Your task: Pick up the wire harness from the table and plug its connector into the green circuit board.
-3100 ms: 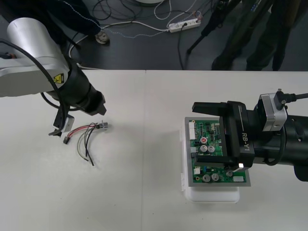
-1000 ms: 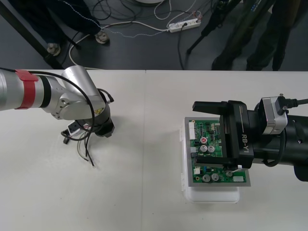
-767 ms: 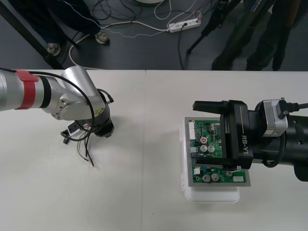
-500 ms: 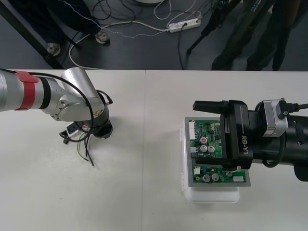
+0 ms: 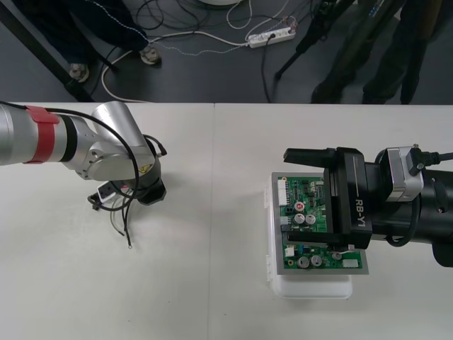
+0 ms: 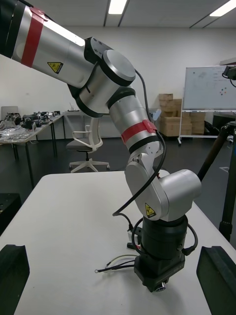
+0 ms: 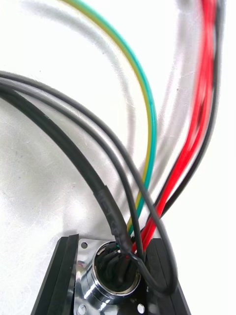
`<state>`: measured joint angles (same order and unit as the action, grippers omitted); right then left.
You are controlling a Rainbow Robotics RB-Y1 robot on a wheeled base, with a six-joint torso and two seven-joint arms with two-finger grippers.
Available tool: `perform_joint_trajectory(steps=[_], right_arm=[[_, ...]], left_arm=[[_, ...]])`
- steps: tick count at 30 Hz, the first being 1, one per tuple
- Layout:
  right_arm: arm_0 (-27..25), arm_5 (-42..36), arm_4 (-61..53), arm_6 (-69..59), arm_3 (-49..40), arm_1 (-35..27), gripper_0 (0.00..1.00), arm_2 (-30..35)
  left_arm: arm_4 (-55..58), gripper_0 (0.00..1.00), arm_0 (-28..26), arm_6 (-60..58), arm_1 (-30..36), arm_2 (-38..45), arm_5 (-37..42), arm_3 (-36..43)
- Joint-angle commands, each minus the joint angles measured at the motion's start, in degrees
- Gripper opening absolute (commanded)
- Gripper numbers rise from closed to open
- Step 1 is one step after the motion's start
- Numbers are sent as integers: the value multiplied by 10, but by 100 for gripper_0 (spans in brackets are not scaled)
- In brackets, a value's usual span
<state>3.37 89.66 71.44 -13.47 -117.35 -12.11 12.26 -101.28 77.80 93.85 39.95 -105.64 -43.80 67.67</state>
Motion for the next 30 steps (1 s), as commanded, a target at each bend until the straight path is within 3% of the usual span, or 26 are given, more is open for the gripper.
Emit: perform_joint_trajectory(steps=[1, 14, 30], right_arm=[[6, 3, -2, 17, -5, -5, 100, 9], [7, 3, -2, 14, -5, -5, 100, 9], [4, 3, -2, 12, -5, -5, 100, 9]], left_arm=[[-4, 0, 27, 12, -13, -14, 22, -8], [1, 0, 30, 9, -7, -8, 22, -17], [61, 0, 30, 27, 66, 99, -45, 23]])
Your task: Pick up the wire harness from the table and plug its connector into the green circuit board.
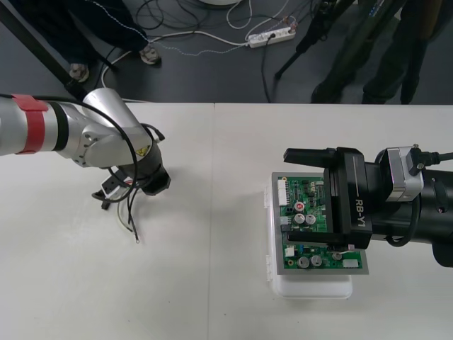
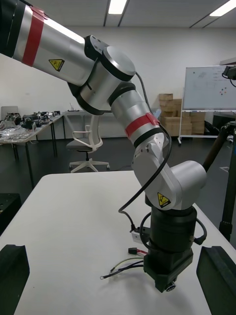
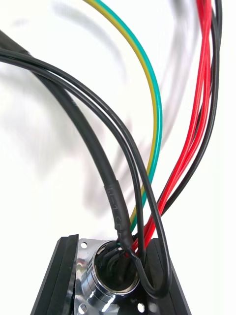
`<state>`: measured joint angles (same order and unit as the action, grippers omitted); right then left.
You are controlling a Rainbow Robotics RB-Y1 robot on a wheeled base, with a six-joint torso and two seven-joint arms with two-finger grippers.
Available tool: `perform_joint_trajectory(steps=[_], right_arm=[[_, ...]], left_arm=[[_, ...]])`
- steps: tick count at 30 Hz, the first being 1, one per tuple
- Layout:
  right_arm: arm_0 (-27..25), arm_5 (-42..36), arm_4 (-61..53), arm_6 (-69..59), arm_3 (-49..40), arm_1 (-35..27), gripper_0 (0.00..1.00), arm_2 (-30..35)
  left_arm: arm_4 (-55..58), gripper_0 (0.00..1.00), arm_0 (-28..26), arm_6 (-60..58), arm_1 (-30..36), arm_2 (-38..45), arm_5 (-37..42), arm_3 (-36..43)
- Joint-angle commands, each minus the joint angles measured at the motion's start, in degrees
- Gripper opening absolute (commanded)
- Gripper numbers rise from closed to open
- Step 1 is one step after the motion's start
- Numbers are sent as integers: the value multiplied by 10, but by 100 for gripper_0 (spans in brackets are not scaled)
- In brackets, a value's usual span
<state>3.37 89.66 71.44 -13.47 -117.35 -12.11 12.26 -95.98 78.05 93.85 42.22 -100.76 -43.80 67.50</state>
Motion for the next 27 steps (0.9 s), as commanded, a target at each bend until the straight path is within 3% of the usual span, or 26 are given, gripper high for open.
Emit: perform_joint_trajectory(steps=[1, 14, 27], right_arm=[[4, 3, -2, 12, -6, -5, 100, 8], [4, 3, -2, 6, -5, -5, 100, 9], [3, 3, -2, -4, -5, -5, 100, 11]], left_arm=[[11, 0, 26, 27, 51, 60, -54, 32], [92, 0, 0, 38, 136, 144, -89, 89], [139, 0, -106, 26, 165, 384, -255, 86]])
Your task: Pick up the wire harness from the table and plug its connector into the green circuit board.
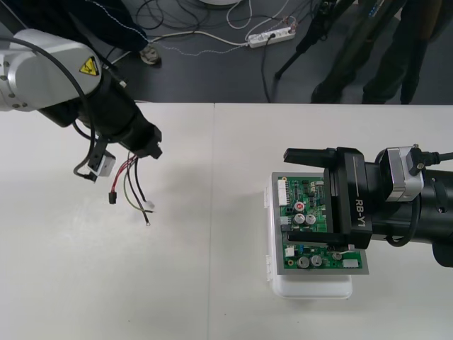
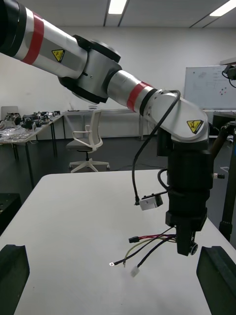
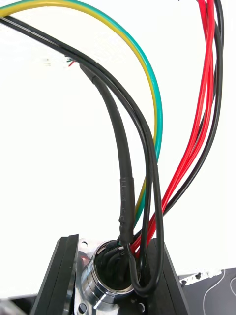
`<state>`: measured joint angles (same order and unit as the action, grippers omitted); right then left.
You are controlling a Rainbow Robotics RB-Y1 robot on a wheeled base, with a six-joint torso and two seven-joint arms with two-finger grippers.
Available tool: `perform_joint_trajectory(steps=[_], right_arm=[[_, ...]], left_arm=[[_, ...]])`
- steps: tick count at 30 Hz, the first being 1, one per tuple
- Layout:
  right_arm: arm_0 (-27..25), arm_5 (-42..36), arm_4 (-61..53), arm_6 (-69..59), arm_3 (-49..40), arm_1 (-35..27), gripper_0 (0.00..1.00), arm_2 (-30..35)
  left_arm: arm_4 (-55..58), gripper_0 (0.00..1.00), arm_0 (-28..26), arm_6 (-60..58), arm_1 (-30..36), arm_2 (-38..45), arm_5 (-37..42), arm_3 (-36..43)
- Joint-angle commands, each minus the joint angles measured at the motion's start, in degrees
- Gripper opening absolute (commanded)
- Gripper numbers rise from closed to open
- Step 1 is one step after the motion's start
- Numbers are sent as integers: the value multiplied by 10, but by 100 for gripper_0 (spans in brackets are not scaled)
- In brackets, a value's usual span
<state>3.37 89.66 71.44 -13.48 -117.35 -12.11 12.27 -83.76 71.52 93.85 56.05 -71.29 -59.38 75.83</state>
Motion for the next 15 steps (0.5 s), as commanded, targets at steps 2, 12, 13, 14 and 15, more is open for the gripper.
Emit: perform_joint_trajectory(steps=[2, 12, 13, 14, 15], right_arm=[[3, 3, -2, -7, -5, -5, 100, 11], [3, 3, -2, -12, -5, -6, 100, 12], [3, 3, -2, -13, -5, -5, 100, 12], [3, 3, -2, -13, -5, -5, 100, 12], [3, 3, -2, -12, -5, -6, 100, 12]], left_arm=[[25, 0, -58, 20, 29, 128, -125, 0], [58, 0, -154, -40, 34, 316, -255, -4], [62, 0, -166, -55, 34, 338, -269, -2], [64, 0, -176, -67, 34, 358, -279, 0], [68, 0, -190, -82, 31, 380, -292, 5]])
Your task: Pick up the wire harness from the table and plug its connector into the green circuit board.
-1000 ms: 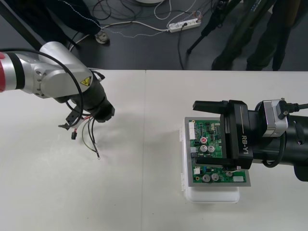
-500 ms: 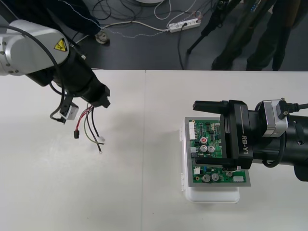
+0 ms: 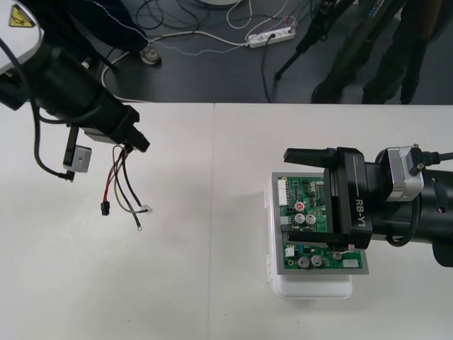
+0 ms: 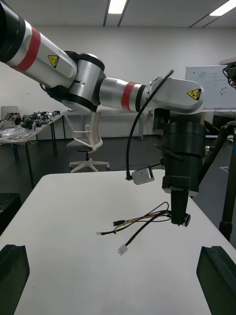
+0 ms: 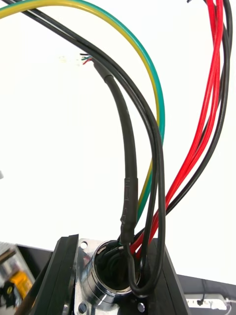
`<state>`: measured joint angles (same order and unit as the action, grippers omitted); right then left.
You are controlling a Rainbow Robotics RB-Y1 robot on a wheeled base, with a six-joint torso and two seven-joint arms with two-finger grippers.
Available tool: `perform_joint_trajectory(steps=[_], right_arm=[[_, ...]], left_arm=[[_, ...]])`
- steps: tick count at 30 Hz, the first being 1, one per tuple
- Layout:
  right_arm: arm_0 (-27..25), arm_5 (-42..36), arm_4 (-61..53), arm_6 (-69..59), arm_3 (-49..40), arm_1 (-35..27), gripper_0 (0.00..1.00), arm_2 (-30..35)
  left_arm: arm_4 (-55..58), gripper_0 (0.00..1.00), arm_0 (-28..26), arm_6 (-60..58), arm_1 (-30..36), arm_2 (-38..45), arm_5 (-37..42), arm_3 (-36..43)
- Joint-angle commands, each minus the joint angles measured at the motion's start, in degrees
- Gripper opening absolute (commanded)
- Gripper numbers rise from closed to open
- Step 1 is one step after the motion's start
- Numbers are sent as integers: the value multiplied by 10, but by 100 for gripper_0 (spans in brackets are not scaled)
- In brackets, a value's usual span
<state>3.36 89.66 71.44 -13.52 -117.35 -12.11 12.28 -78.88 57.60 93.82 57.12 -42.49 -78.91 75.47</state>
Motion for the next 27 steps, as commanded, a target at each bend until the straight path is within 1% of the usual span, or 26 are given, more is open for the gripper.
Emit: perform_joint_trajectory(steps=[1, 6, 16, 21, 27], right_arm=[[3, 3, -2, -13, -6, -5, 100, 12], [3, 3, -2, -13, -6, -5, 100, 13], [3, 3, -2, -18, -5, -5, 100, 15], [3, 3, -2, -23, -5, -6, 100, 16], [3, 3, -2, -29, -6, -9, 100, 16]], left_arm=[[21, 0, -61, -94, 18, 108, -107, 13], [36, 0, -117, -165, 2, 200, -111, 38], [74, 0, -224, -307, -41, 323, -111, 100], [95, 0, -267, -380, -69, 363, -111, 108], [98, 0, -304, -475, -129, 435, -111, 108]])
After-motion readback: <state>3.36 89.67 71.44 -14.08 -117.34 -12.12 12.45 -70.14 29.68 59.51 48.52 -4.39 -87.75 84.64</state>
